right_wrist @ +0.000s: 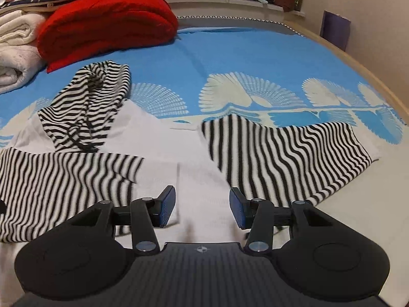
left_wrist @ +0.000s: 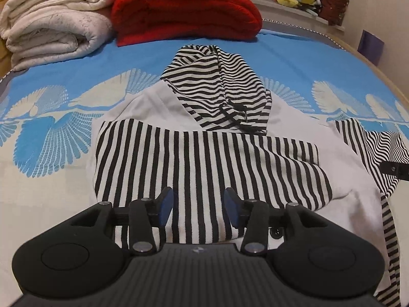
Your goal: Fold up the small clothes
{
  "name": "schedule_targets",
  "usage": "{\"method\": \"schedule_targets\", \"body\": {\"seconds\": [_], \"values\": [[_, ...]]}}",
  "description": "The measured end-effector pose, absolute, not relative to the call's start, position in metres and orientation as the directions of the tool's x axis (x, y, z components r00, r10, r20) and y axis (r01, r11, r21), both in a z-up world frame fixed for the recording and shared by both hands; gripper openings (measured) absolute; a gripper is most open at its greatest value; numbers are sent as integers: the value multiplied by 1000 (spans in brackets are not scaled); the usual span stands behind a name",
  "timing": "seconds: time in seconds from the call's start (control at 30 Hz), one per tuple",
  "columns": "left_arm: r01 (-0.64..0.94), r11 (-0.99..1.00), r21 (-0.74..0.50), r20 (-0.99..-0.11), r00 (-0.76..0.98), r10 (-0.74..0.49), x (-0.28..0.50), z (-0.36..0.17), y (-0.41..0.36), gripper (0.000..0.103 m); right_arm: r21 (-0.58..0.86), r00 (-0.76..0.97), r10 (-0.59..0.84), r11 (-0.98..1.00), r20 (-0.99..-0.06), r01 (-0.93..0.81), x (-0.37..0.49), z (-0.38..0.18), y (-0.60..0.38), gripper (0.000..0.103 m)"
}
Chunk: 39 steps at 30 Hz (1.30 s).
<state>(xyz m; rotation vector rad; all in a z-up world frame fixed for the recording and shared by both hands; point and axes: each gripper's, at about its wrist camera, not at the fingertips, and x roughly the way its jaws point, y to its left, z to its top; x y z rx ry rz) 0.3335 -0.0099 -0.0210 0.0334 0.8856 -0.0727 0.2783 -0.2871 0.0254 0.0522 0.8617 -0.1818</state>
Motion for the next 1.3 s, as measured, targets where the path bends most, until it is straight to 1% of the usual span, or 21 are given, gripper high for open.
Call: {"method": "schedule_targets", "body": {"seconds": [0.1, 0.23, 0.3, 0.37, 0.47, 0.53, 0.6, 0.7, 0.93, 1.0, 1.03, 1.07, 1.1, 1.13, 1.2, 1.3], "values": [[71, 997, -11, -778, 627, -53, 338, -22, -9, 50, -14, 631, -133, 981, -765, 191, 281, 24, -308, 49], [71, 997, -18, -778, 626, -59, 341, -21, -10, 52, -5, 647, -146, 977, -748, 214, 285, 27, -355, 49], [71, 997, -19, -777, 626, -60, 342, -22, -10, 53, 18, 657, -171, 963, -734, 270, 285, 28, -389, 49], [70, 997, -19, -778, 625, -59, 343, -21, -9, 53, 72, 652, -186, 935, -735, 348, 285, 26, -430, 49], [63, 998, -17, -775, 629, -53, 344, -20, -6, 53, 155, 624, -219, 859, -750, 488, 281, 12, -487, 49], [61, 998, -12, -771, 635, -48, 344, -19, -5, 53, 198, 612, -230, 811, -757, 551, 276, -1, -511, 49], [60, 998, -12, -768, 639, -47, 344, -18, -4, 53, 249, 604, -232, 756, -763, 605, 271, -12, -528, 49], [56, 998, -22, -767, 640, -53, 345, -16, -2, 53, 317, 616, -213, 705, -759, 635, 270, -24, -542, 49], [56, 998, -16, -757, 651, -49, 343, -12, 3, 53, 375, 620, -231, 624, -750, 686, 275, -54, -568, 48], [54, 998, -17, -755, 654, -48, 343, -11, 6, 53, 385, 635, -251, 617, -730, 686, 276, -56, -570, 48], [52, 999, -16, -754, 655, -46, 343, -11, 8, 53, 372, 632, -263, 622, -729, 689, 279, -56, -569, 46], [49, 999, -17, -754, 656, -45, 343, -10, 10, 53, 357, 627, -280, 625, -727, 694, 282, -55, -568, 33], [45, 999, -18, -753, 656, -43, 343, -9, 13, 53, 342, 621, -298, 627, -725, 700, 285, -55, -566, 8], [42, 999, -18, -753, 657, -42, 343, -9, 16, 53, 329, 616, -323, 622, -719, 711, 287, -53, -564, 6], [31, 999, -24, -753, 657, -39, 343, -6, 23, 53, 310, 622, -371, 625, -690, 717, 292, -46, -555, 5], [1, 999, -40, -747, 664, -30, 344, 0, 40, 53, 200, 658, -452, 713, -602, 672, 307, -11, -516, 4]]}}
